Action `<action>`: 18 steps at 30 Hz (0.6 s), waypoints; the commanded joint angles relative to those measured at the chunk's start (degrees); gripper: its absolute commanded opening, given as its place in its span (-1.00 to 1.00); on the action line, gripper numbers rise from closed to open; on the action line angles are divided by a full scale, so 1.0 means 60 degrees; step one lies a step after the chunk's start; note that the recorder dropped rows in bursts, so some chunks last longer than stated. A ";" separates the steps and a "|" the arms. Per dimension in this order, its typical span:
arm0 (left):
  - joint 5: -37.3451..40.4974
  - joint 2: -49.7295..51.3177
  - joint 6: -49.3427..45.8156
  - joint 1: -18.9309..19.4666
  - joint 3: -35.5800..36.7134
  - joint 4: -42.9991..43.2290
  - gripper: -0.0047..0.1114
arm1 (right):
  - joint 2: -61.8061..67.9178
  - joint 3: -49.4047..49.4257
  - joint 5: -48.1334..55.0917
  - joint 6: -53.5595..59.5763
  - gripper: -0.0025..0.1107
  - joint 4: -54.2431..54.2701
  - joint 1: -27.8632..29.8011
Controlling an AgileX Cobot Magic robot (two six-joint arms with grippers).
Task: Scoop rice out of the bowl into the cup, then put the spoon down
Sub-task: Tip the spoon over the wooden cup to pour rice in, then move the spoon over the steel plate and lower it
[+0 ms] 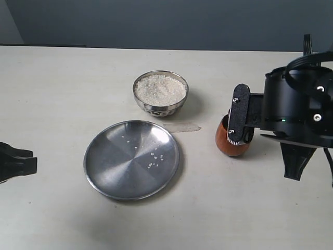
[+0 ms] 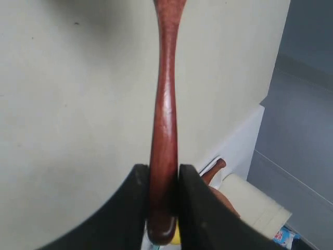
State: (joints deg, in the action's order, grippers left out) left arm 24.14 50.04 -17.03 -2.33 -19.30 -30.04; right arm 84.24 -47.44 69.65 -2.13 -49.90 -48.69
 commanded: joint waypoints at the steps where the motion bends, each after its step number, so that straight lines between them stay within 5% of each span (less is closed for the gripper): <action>1: 0.0016 -0.0002 0.0013 -0.0019 -0.0061 -0.0050 -0.91 | 0.0116 0.0053 0.0053 0.0058 -0.97 0.0032 0.0002; 10: 0.0036 -0.0002 0.0013 -0.0019 -0.0061 -0.0050 -0.91 | -0.0812 0.0034 -0.0036 -0.3546 -0.97 0.0138 0.0002; 18: 0.0031 -0.0693 -0.0461 -0.0019 -0.0061 -0.0019 -0.91 | -0.2602 0.0052 -0.2271 -0.5961 -0.97 0.1365 0.0002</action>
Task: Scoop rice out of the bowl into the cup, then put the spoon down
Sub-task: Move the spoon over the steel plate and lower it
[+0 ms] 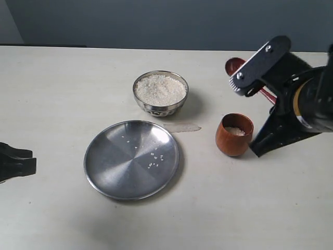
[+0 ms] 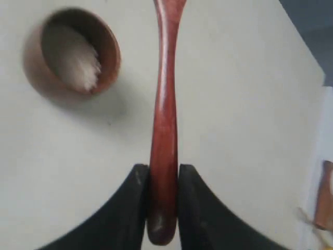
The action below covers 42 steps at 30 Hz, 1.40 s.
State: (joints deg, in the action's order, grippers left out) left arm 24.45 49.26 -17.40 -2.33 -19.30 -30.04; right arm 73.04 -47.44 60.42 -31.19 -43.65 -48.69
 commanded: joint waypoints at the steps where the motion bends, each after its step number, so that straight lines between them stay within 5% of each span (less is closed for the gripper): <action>1: -0.0021 -0.0783 -0.0496 -0.0019 -0.0061 -0.0019 -0.91 | -0.0979 0.0052 -0.0937 -0.1355 -0.97 0.0413 0.0002; 8: 0.0530 -0.1990 -0.0718 -0.0019 -0.0061 0.0208 -0.91 | -0.1337 0.0052 -0.1836 -0.1887 -0.97 0.2025 0.0002; 13: 0.0788 -0.2203 -0.0718 -0.0019 -0.0061 0.0208 -0.91 | -0.1118 0.0052 -0.4306 -0.1534 -0.97 0.3769 0.0002; 18: 0.0809 -0.2201 -0.0718 -0.0019 -0.0061 0.0208 -0.91 | 0.0102 0.0052 -0.6290 0.0057 -0.97 0.5774 0.0002; 26: 0.0738 -0.2201 -0.0718 -0.0019 -0.0061 0.0208 -0.91 | 0.2380 0.0008 -0.8429 0.0597 -0.97 0.6575 0.0002; 42: 0.0619 -0.2201 -0.0701 -0.0019 0.0020 0.0236 -0.91 | 0.5736 -0.2078 -0.6620 0.0978 -0.97 0.6632 -0.0883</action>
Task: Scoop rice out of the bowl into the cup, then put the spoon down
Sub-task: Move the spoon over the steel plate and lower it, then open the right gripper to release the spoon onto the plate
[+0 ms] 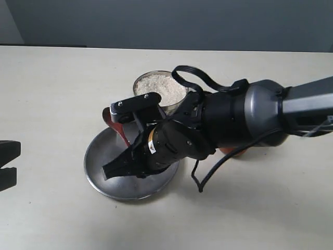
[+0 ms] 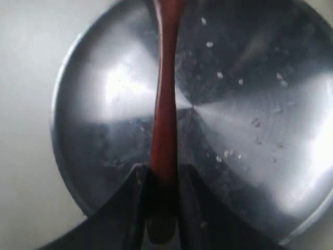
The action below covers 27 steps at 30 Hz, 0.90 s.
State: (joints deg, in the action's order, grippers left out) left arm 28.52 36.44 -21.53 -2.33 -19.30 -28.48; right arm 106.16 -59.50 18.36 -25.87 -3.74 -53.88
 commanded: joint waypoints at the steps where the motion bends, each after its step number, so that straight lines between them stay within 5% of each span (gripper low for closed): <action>1: -0.0058 -0.0064 -0.0013 -0.0019 0.0020 -0.0023 -0.91 | 0.0252 -0.0068 0.0556 0.0092 -0.97 -0.0020 -0.0019; 22: -0.0039 -0.0064 -0.0013 -0.0019 0.0020 -0.0023 -0.91 | 0.0903 -0.0708 0.1456 0.0074 -0.97 -0.0037 -0.0019; 27: -0.0039 -0.0064 -0.0013 -0.0019 0.0020 -0.0023 -0.91 | 0.0903 -0.0708 0.1561 0.0074 -0.45 -0.0037 -0.0019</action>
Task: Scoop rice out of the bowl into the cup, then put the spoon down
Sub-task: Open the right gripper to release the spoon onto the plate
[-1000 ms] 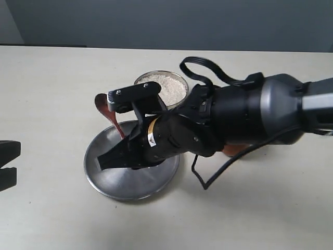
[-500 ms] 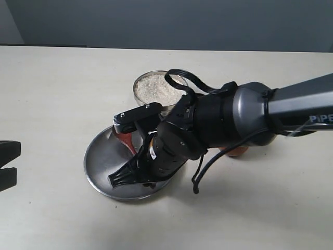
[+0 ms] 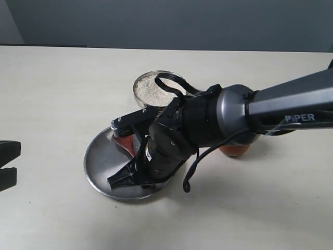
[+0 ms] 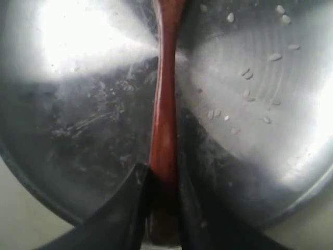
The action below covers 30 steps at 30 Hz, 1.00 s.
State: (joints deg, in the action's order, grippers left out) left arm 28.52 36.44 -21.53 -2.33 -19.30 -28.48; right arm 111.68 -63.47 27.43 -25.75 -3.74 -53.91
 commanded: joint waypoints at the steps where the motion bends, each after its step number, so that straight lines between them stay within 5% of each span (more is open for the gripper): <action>1: -0.0039 -0.0064 -0.0013 -0.0019 0.0020 -0.0023 -0.91 | -0.0016 -0.0046 0.0037 0.0078 -0.31 -0.0037 -0.0013; 9: -0.0096 -0.0064 -0.0013 -0.0019 0.0020 0.0119 -0.91 | -0.1880 -0.0046 0.0135 0.0041 -0.30 -0.1368 -0.0027; 16: -0.0153 -0.0185 -0.0013 -0.0019 0.0020 0.0087 -0.91 | -0.3778 0.0185 0.1221 0.0041 -0.95 -0.2868 -0.0089; 30: -0.0052 -0.2375 -0.0013 -0.0019 0.0020 0.0026 -0.91 | -0.8236 0.3628 0.1570 -0.2161 -0.95 -0.4785 -0.0089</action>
State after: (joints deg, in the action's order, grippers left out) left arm 28.07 25.49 -21.53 -2.33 -19.30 -28.03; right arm 67.25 -45.15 36.52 -35.58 -29.36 -54.39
